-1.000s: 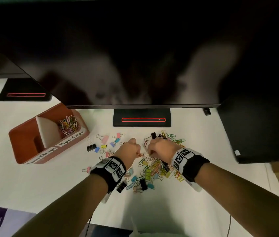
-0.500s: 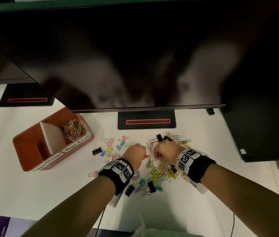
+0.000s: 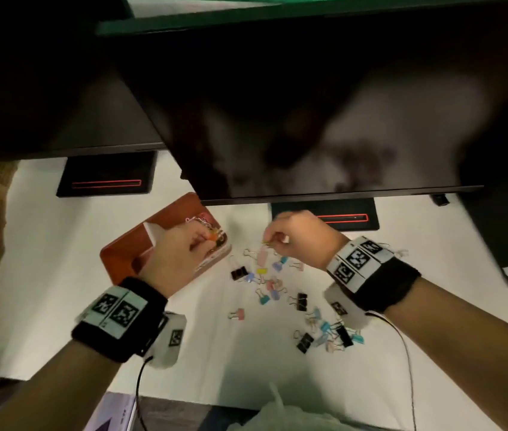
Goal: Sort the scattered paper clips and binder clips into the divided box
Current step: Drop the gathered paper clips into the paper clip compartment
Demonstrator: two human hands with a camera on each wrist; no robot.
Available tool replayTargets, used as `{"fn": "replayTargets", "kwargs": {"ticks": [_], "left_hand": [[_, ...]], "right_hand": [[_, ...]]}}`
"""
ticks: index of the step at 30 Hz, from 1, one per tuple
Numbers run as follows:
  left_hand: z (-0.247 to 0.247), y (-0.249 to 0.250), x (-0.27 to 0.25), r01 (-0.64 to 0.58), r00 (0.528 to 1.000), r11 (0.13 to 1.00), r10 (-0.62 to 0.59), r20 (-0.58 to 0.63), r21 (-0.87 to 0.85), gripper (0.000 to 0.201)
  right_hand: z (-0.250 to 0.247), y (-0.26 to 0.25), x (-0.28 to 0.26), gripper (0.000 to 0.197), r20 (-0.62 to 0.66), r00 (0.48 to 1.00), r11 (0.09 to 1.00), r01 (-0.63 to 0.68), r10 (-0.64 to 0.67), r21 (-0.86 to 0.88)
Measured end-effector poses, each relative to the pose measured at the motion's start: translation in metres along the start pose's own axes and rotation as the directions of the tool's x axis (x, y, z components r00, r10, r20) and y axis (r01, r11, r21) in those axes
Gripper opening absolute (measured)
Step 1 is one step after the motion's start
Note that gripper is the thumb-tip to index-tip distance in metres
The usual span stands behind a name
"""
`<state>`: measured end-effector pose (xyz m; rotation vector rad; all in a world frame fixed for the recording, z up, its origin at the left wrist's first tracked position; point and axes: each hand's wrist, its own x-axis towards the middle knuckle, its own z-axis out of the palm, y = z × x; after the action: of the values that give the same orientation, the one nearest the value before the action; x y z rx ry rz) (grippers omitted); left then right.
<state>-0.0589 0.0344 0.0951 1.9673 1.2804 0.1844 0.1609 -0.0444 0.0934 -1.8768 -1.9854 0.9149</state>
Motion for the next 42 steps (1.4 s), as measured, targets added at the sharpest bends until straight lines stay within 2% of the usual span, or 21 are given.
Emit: {"fn": "replayTargets", "kwargs": {"ticks": [3, 5, 7, 9, 11, 13, 16, 19, 21, 23, 26, 28, 30, 33, 36, 39, 42], "left_hand": [[-0.022, -0.019, 0.010, 0.102, 0.994, 0.994, -0.100, -0.046, 0.046, 0.006], [-0.027, -0.026, 0.017, 0.146, 0.989, 0.987, -0.146, -0.019, 0.060, 0.010], [-0.028, -0.027, 0.019, 0.141, 0.986, 0.972, -0.155, 0.059, 0.189, 0.015], [-0.031, -0.027, 0.018, 0.123, 0.976, 0.953, -0.167, 0.141, 0.277, 0.011], [-0.032, -0.029, 0.014, 0.092, 0.976, 0.954, -0.144, 0.165, 0.286, 0.027], [-0.028, -0.032, 0.007, 0.035, 0.990, 0.958, -0.072, 0.122, 0.284, 0.038], [-0.013, -0.023, -0.006, -0.099, 0.993, 0.979, 0.085, 0.085, 0.176, 0.037], [0.017, -0.007, -0.013, -0.232, 0.953, 0.968, 0.207, 0.220, 0.094, 0.025], [0.045, 0.004, -0.017, -0.296, 0.905, 0.951, 0.248, 0.346, 0.090, 0.023], [0.076, 0.012, -0.021, -0.328, 0.855, 0.942, 0.262, 0.447, 0.075, 0.022], [0.121, 0.026, -0.025, -0.354, 0.800, 0.932, 0.261, 0.539, 0.074, 0.026], [0.146, 0.035, -0.024, -0.363, 0.804, 0.927, 0.257, 0.537, 0.099, 0.029], [0.165, 0.047, -0.019, -0.352, 0.829, 0.925, 0.237, 0.507, 0.141, 0.031], [0.187, 0.061, -0.010, -0.314, 0.855, 0.923, 0.173, 0.488, 0.224, 0.035], [0.205, 0.067, -0.005, -0.302, 0.849, 0.912, 0.124, 0.513, 0.279, 0.045], [0.217, 0.072, -0.003, -0.326, 0.844, 0.904, 0.147, 0.515, 0.277, 0.042], [0.223, 0.074, -0.001, -0.343, 0.842, 0.908, 0.182, 0.507, 0.243, 0.026]], "right_hand": [[0.018, -0.054, 0.050, 0.020, -0.056, 0.998, 0.999, 0.028, -0.026, 0.045], [0.038, -0.077, 0.081, 0.019, -0.058, 0.998, 0.998, -0.006, 0.009, 0.061], [0.058, -0.086, 0.103, 0.020, -0.011, 0.996, 0.994, -0.085, 0.086, 0.066], [0.071, -0.087, 0.109, 0.026, 0.022, 0.991, 0.989, -0.133, 0.132, 0.062], [0.074, -0.085, 0.100, 0.033, 0.005, 0.993, 0.985, -0.113, 0.114, 0.132], [0.069, -0.074, 0.079, 0.032, -0.060, 0.997, 0.971, -0.039, 0.055, 0.235], [0.054, -0.032, 0.034, 0.021, -0.177, 0.981, 0.962, -0.023, 0.074, 0.272], [0.043, 0.030, -0.016, 0.019, -0.246, 0.943, 0.969, -0.187, 0.223, 0.159], [0.038, 0.066, -0.044, 0.024, -0.167, 0.919, 0.934, -0.352, 0.358, 0.062], [0.035, 0.092, -0.063, 0.027, -0.046, 0.906, 0.906, -0.421, 0.420, -0.030], [0.034, 0.112, -0.069, 0.028, 0.051, 0.911, 0.911, -0.406, 0.410, -0.077], [0.034, 0.118, -0.067, 0.030, 0.094, 0.913, 0.917, -0.388, 0.396, -0.097], [0.036, 0.123, -0.064, 0.032, 0.126, 0.921, 0.925, -0.352, 0.369, -0.141], [0.037, 0.129, -0.063, 0.025, 0.165, 0.936, 0.938, -0.277, 0.313, -0.207], [0.038, 0.135, -0.064, 0.023, 0.207, 0.939, 0.947, -0.228, 0.276, -0.227], [0.032, 0.142, -0.071, 0.021, 0.171, 0.956, 0.964, -0.213, 0.240, -0.159], [0.019, 0.151, -0.085, 0.019, 0.081, 0.966, 0.969, -0.244, 0.248, -0.046]]}}
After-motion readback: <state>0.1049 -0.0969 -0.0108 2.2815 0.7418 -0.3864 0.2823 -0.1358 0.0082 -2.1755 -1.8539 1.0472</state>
